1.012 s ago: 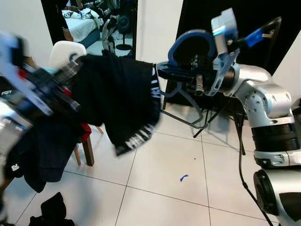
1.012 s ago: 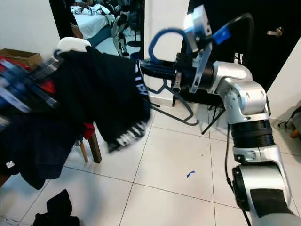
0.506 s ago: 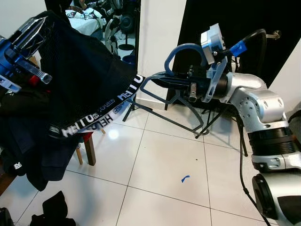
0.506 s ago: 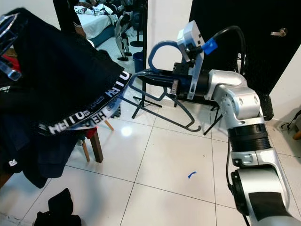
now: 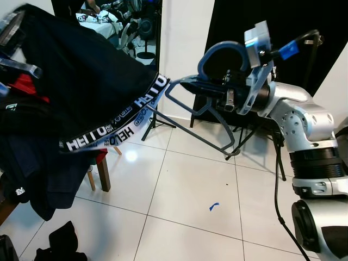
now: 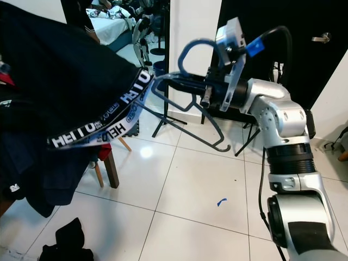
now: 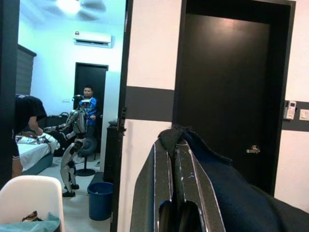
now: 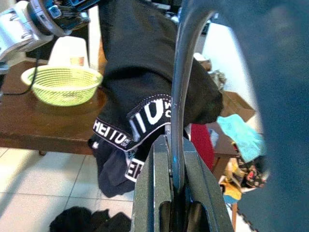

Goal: Hang hanger

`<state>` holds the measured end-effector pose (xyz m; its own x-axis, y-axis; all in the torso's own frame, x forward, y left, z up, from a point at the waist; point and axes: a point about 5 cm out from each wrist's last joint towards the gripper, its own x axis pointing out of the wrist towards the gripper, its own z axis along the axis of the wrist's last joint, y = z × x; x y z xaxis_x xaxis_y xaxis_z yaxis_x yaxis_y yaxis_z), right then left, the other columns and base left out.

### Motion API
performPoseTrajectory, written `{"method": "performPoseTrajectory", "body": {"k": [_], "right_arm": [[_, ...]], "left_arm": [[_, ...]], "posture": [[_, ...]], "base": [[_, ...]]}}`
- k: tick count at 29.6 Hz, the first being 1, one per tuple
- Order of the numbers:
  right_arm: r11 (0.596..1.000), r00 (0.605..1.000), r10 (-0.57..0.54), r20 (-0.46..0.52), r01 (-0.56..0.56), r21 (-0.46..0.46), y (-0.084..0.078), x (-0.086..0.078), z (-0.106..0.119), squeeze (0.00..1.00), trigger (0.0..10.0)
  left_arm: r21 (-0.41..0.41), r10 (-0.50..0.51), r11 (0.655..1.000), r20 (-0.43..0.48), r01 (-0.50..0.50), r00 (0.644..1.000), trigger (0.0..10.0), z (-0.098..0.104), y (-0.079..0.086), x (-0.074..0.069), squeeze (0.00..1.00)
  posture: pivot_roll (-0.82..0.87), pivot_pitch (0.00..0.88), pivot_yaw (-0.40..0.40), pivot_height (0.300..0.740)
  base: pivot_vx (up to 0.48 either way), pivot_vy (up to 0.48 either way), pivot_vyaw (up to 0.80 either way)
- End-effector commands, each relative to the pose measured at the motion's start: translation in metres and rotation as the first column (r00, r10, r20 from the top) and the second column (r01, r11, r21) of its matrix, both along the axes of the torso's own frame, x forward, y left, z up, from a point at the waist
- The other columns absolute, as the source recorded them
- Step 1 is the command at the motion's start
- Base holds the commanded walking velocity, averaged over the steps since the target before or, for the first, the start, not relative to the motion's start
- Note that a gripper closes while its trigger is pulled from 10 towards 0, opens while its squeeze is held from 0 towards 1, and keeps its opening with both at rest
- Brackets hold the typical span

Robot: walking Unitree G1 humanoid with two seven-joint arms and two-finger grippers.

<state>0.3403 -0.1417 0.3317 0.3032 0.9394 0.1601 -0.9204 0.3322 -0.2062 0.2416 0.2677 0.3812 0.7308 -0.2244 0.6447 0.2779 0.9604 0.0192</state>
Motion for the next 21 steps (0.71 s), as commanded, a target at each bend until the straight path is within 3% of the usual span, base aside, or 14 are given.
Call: {"method": "performPoseTrajectory", "body": {"k": [1, 5, 6, 8, 10, 14, 16, 19, 20, 21], "right_arm": [[0.997, 0.999, -0.052, -0.007, 0.052, 0.051, -0.004, 0.006, 0.007, 0.00, 10.0], [0.996, 0.998, -0.064, -0.011, 0.064, 0.067, -0.006, 0.007, 0.008, 0.00, 10.0], [0.988, 0.993, -0.112, -0.030, 0.115, 0.102, -0.010, 0.013, 0.012, 0.00, 10.0], [0.988, 0.993, -0.112, -0.030, 0.115, 0.102, -0.010, 0.013, 0.012, 0.00, 10.0], [0.977, 0.986, -0.156, -0.058, 0.163, 0.135, -0.012, 0.019, 0.014, 0.00, 10.0], [0.971, 0.981, -0.180, -0.076, 0.189, 0.144, -0.014, 0.022, 0.013, 0.00, 10.0], [0.978, 0.984, -0.166, -0.068, 0.173, 0.118, -0.015, 0.020, 0.011, 0.00, 10.0], [0.982, 0.986, -0.153, -0.064, 0.159, 0.106, -0.016, 0.018, 0.010, 0.00, 10.0], [0.985, 0.988, -0.141, -0.057, 0.146, 0.089, -0.016, 0.017, 0.009, 0.00, 10.0], [0.985, 0.988, -0.141, -0.057, 0.146, 0.089, -0.016, 0.017, 0.009, 0.00, 10.0]], "left_arm": [[-0.015, -0.020, 1.000, 0.022, 0.020, 1.000, 0.0, -0.001, 0.000, -0.004, 0.00], [-0.013, -0.031, 0.999, 0.023, 0.031, 0.999, 0.0, -0.001, 0.000, -0.005, 0.00], [0.040, -0.187, 0.982, 0.027, 0.186, 0.982, 0.0, -0.003, -0.016, -0.013, 0.00], [0.040, -0.187, 0.982, 0.027, 0.186, 0.982, 0.0, -0.003, -0.016, -0.013, 0.00], [0.114, -0.302, 0.947, -0.005, 0.301, 0.953, 0.0, -0.009, -0.033, -0.020, 0.00], [0.124, -0.243, 0.961, -0.037, 0.246, 0.969, 0.0, -0.015, -0.028, -0.016, 0.00], [0.074, -0.085, 0.994, -0.016, 0.086, 0.996, 0.0, -0.011, -0.002, -0.012, 0.00], [0.043, -0.004, 0.999, -0.001, 0.005, 1.000, 0.0, -0.007, 0.012, -0.012, 0.00], [0.019, 0.079, 0.997, 0.014, -0.079, 0.997, 0.0, -0.003, 0.025, -0.013, 0.00], [0.019, 0.079, 0.997, 0.014, -0.079, 0.997, 0.0, -0.003, 0.025, -0.013, 0.00]], "posture": [[-0.03, 0.000, -0.056, 0.740], [-0.03, 0.000, -0.056, 0.740], [-0.02, 0.000, -0.056, 0.740], [-0.02, 0.000, -0.056, 0.740], [-0.02, 0.000, -0.056, 0.740], [-0.02, 0.000, -0.058, 0.740], [-0.02, 0.000, -0.058, 0.740], [-0.02, 0.000, -0.059, 0.740], [-0.02, 0.000, -0.059, 0.740], [-0.02, 0.000, -0.059, 0.740]], "base": [[0.000, 0.000, 0.00], [0.000, 0.000, 0.00], [0.000, 0.000, 0.00], [0.000, 0.000, 0.00], [0.000, 0.000, 0.00], [0.000, 0.000, 0.00], [0.000, 0.000, 0.00], [0.000, 0.000, 0.00], [0.000, 0.000, 0.00], [0.000, 0.000, 0.00]]}}
